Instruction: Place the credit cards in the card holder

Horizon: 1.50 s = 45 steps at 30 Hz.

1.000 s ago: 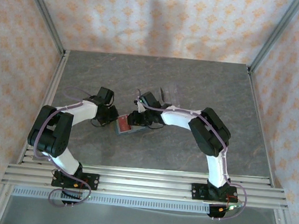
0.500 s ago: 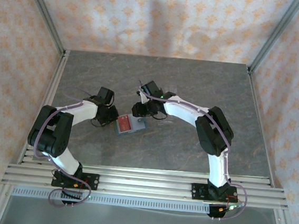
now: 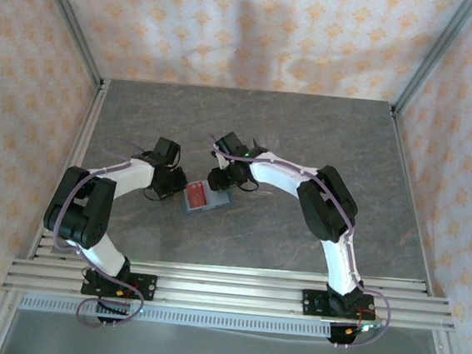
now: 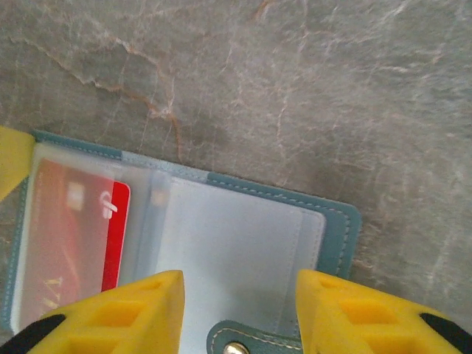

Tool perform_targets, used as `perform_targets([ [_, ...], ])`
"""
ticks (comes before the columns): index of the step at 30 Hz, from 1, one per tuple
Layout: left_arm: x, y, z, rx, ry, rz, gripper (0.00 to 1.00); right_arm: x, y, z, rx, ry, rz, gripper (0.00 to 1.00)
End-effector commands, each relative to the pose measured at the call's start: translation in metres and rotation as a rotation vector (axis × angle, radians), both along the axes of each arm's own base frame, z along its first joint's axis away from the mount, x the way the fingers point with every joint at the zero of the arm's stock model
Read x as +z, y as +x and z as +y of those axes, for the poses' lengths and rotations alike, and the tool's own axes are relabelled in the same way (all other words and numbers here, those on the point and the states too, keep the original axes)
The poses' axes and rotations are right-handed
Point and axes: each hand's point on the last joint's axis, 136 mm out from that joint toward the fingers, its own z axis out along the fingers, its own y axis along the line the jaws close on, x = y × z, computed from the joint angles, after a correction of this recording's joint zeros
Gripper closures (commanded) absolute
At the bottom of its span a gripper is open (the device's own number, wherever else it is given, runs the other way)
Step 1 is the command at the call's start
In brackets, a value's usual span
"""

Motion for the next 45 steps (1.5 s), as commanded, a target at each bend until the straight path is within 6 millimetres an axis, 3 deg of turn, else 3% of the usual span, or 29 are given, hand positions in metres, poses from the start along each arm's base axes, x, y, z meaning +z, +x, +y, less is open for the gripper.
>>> perform_targets([
  [1,-0.023,-0.026,0.000,-0.037,0.035,0.110,0.91,-0.014,-0.002,-0.001,0.021,-0.075,-0.032,0.57],
  [10,-0.024,-0.028,0.001,-0.038,0.037,0.112,0.91,-0.044,-0.011,-0.016,-0.009,-0.202,-0.081,0.60],
  [16,-0.023,-0.027,0.001,-0.036,0.034,0.110,0.91,-0.061,-0.027,-0.020,-0.023,-0.210,-0.055,0.74],
  [20,-0.023,-0.026,0.000,-0.037,0.032,0.110,0.91,-0.064,-0.034,-0.016,-0.045,-0.162,-0.025,0.79],
  [30,-0.024,-0.029,0.001,-0.036,0.035,0.112,0.91,-0.053,-0.035,0.001,-0.045,-0.074,-0.010,1.00],
  [45,-0.028,-0.033,0.001,-0.034,0.034,0.122,0.91,0.019,-0.018,0.026,-0.042,0.049,-0.075,1.00],
])
